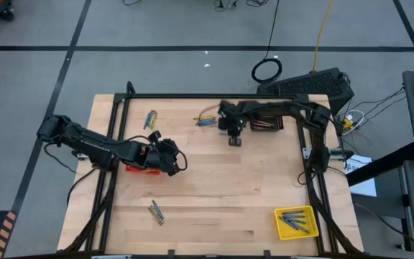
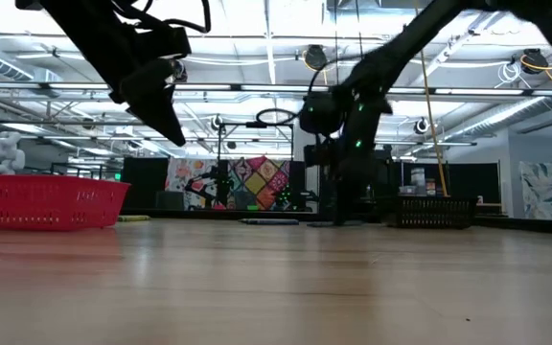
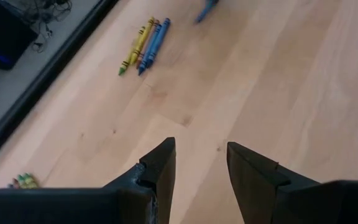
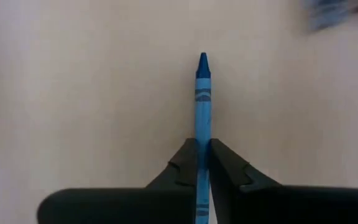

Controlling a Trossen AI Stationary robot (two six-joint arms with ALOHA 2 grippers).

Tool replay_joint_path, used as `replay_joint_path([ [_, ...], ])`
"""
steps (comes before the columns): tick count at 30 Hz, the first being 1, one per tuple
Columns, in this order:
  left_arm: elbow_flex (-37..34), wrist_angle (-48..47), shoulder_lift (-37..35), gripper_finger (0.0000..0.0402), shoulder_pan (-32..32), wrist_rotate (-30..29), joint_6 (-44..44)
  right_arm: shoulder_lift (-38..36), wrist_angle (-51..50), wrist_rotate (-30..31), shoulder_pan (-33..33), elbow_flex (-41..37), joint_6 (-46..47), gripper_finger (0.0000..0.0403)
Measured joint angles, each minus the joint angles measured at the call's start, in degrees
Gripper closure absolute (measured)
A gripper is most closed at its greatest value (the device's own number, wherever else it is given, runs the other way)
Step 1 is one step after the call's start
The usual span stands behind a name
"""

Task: Sort crayons
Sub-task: Put the blue crayon into the yellow bin

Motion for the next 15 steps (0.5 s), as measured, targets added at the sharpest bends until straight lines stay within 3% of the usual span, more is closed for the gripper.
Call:
replay_joint_path([
  [9, 0.0, -2.0, 0.0, 0.0255, -5.3, -2.3, -6.3, -15.3, -12.0, -0.1, 17.2, 0.0, 8.6, 0.0401],
  [15, 0.0, -2.2, 0.0, 0.0255, -9.7, -7.9, -8.7, -26.4, -19.6, 0.0, 33.1, 0.0, 24.9, 0.0402],
])
